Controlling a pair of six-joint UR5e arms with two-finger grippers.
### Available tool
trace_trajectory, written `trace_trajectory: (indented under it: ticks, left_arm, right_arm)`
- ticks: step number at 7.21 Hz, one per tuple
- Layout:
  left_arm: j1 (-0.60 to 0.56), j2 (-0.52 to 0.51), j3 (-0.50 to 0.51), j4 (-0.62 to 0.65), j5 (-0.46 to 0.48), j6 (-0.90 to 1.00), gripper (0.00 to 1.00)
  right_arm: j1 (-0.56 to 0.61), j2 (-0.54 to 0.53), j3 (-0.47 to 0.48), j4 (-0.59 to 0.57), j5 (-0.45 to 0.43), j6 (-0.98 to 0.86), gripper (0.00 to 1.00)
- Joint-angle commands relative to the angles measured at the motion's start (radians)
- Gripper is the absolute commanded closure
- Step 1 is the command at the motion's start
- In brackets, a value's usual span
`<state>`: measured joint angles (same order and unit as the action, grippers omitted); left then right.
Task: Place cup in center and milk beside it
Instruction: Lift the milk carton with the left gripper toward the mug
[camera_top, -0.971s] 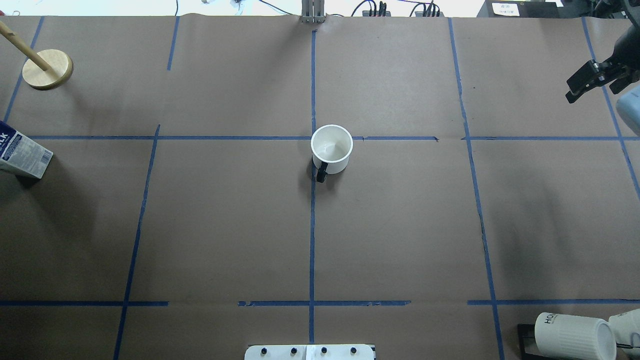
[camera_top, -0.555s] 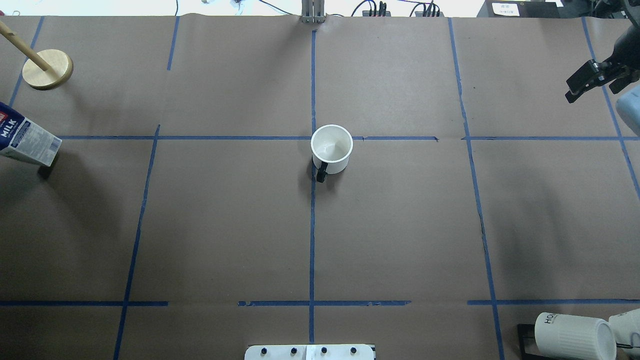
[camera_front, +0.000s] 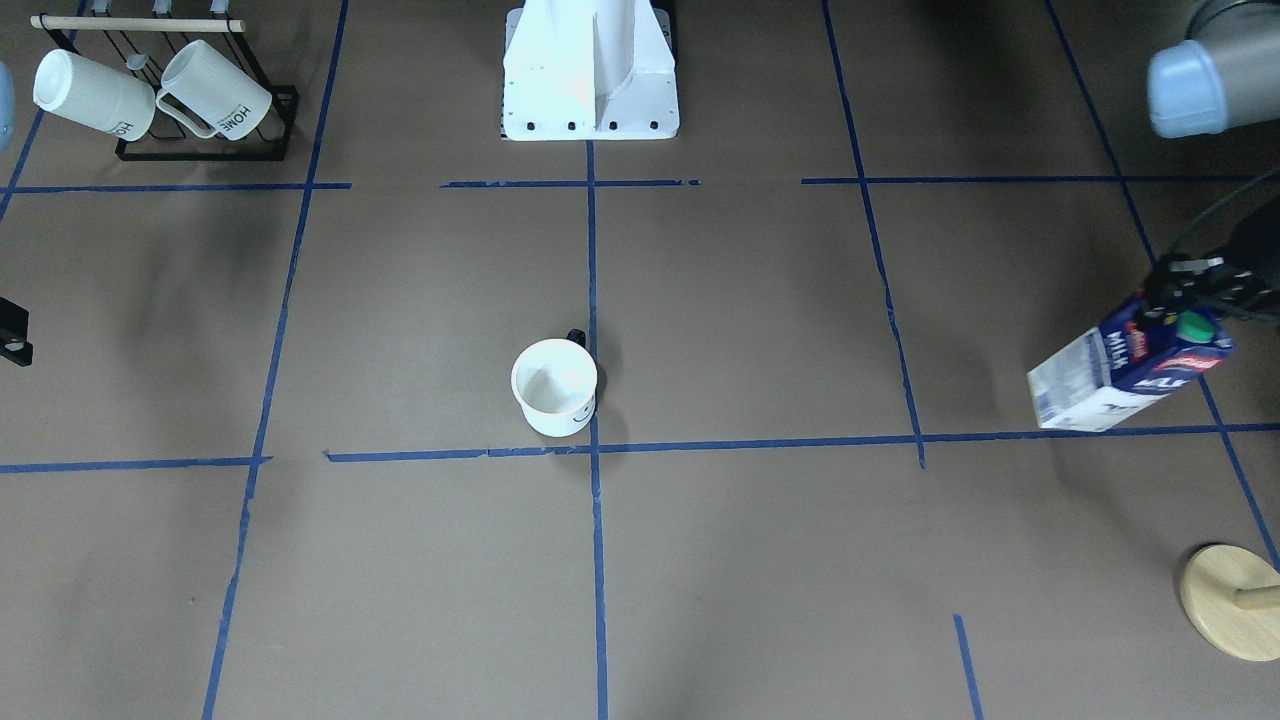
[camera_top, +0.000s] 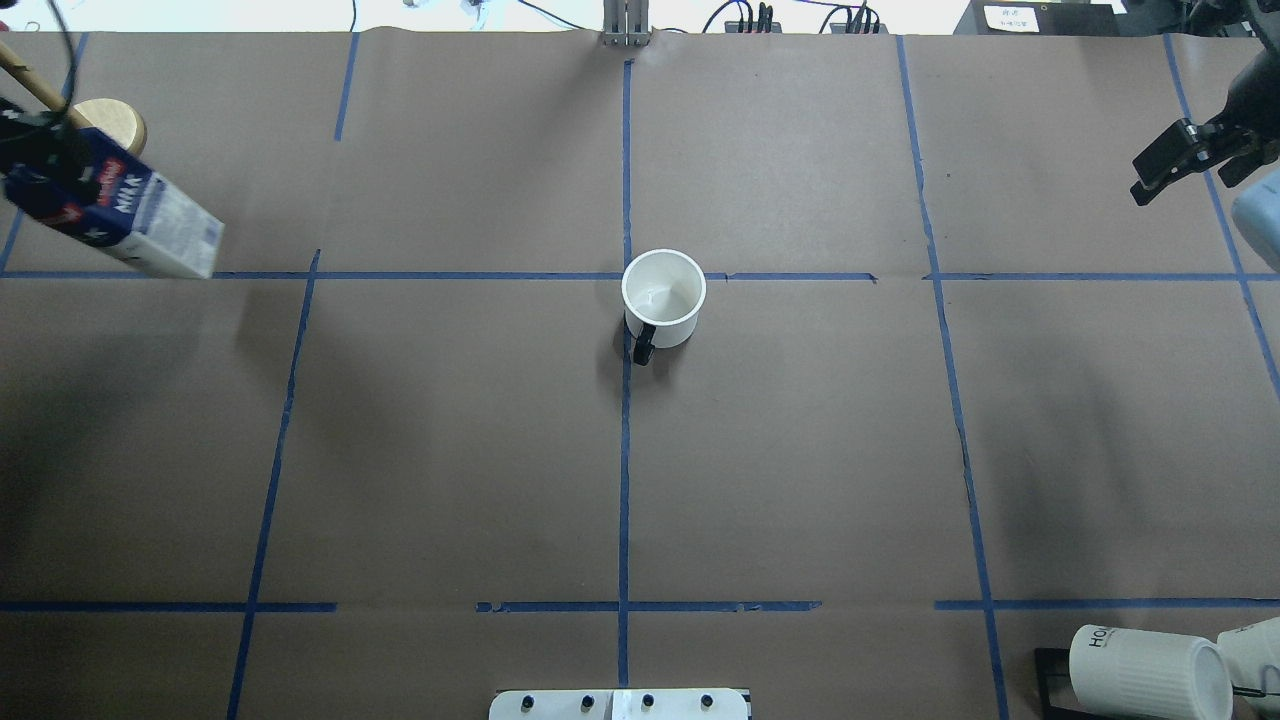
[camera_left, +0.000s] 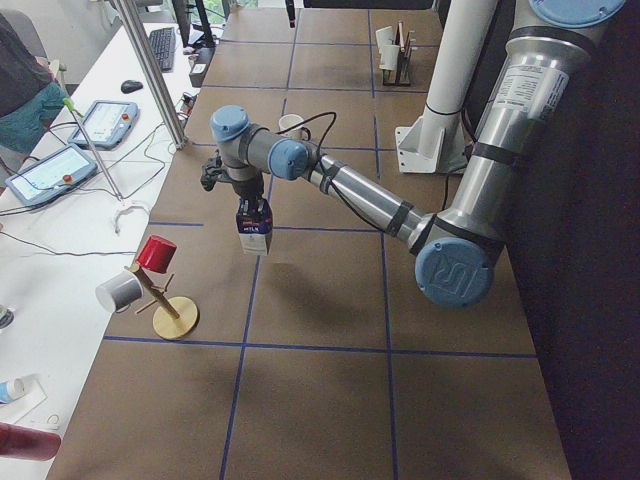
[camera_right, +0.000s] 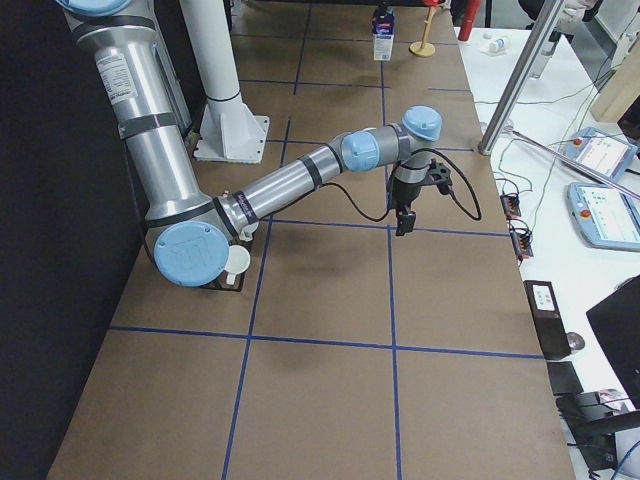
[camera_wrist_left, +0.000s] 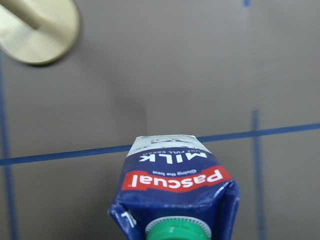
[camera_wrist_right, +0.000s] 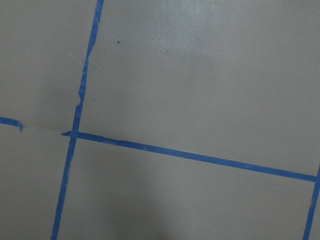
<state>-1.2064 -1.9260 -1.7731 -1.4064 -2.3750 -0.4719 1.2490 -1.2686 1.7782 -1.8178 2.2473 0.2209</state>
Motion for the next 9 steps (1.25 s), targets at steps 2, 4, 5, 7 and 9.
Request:
trace_trajectory:
  ticks: [2,4,5,7,9]
  left_arm:
    - [0.227,-0.254,0.037,0.009,0.006,-0.336,0.68]
    - [0.318,-0.440,0.134,0.010,0.086,-0.486,0.68]
    - [0.367,-0.505,0.185,0.010,0.138,-0.525,0.66]
    - [0.419,-0.599,0.299,0.011,0.184,-0.537,0.66]
    - [0.474,-0.613,0.319,0.010,0.229,-0.542,0.66]
  right_arm:
    - [0.000,0.000,0.000,0.000,0.000,0.002,0.00]
    - [0.000,0.000,-0.002,0.000,0.000,0.002,0.00]
    - [0.001,0.000,-0.002,0.000,0.002,0.002,0.00]
    - [0.001,-0.002,-0.002,-0.002,0.002,0.002,0.00]
    - [0.003,-0.003,-0.002,-0.002,0.002,0.005,0.00]
